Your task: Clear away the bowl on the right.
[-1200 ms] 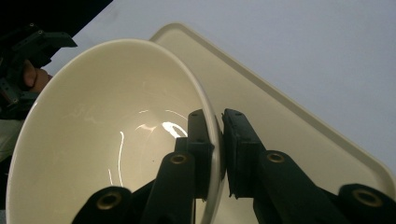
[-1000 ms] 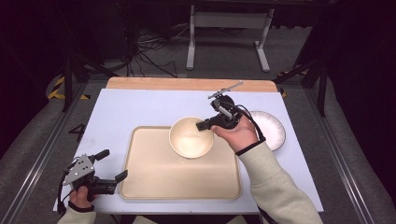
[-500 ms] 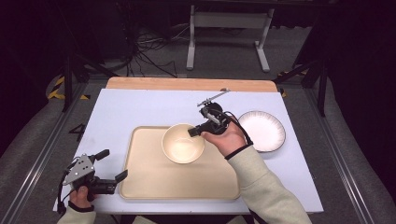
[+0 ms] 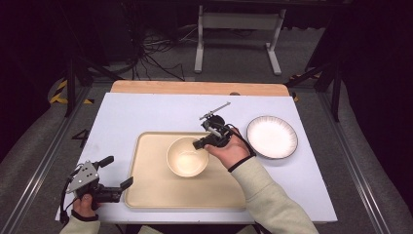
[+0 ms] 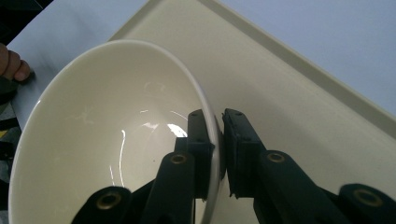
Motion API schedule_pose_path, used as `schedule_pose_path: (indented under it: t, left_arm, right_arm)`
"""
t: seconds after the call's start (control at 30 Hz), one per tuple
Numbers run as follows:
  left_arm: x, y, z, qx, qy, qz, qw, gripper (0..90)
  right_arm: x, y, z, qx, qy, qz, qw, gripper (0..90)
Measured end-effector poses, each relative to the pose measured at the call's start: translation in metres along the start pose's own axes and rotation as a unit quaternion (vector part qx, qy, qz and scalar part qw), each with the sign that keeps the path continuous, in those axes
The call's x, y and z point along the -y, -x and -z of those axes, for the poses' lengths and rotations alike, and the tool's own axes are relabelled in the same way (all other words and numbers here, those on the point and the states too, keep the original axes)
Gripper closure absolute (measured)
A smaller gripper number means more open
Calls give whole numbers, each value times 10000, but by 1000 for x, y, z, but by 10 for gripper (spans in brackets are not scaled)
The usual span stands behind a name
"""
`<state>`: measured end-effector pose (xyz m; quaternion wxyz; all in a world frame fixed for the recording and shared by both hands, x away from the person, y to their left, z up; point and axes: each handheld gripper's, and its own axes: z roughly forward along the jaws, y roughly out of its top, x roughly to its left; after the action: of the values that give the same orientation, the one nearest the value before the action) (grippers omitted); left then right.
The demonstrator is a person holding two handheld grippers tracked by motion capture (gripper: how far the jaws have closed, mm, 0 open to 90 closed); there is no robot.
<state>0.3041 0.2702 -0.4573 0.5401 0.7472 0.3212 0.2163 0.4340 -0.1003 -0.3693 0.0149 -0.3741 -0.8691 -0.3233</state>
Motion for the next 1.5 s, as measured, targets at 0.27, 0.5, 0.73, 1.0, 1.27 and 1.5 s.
schedule_pose_path:
  t: [0.27,0.5,0.73,1.0,1.27,1.5]
  left_arm:
    - [0,-1,0,-49,15,-10,10000,3]
    - [0,0,1,-39,11,-7,10000,3]
    - [0,0,1,-30,8,3,10000,3]
    - [0,-1,2,-10,-20,-13,10000,3]
    - [0,0,1,-15,5,9,10000,3]
    - [0,0,1,-22,-1,14,10000,3]
  right_arm:
    - [5,3,-14,-33,-124,-71,9999,817]
    - [8,7,-20,-27,-181,-134,9997,817]
    - [11,12,-26,0,-223,-187,9996,816]
    - [13,15,-32,-18,-272,-197,9994,814]
    - [14,17,-34,-33,-292,-229,9993,816]
    - [17,22,-35,-61,-273,-234,9993,812]
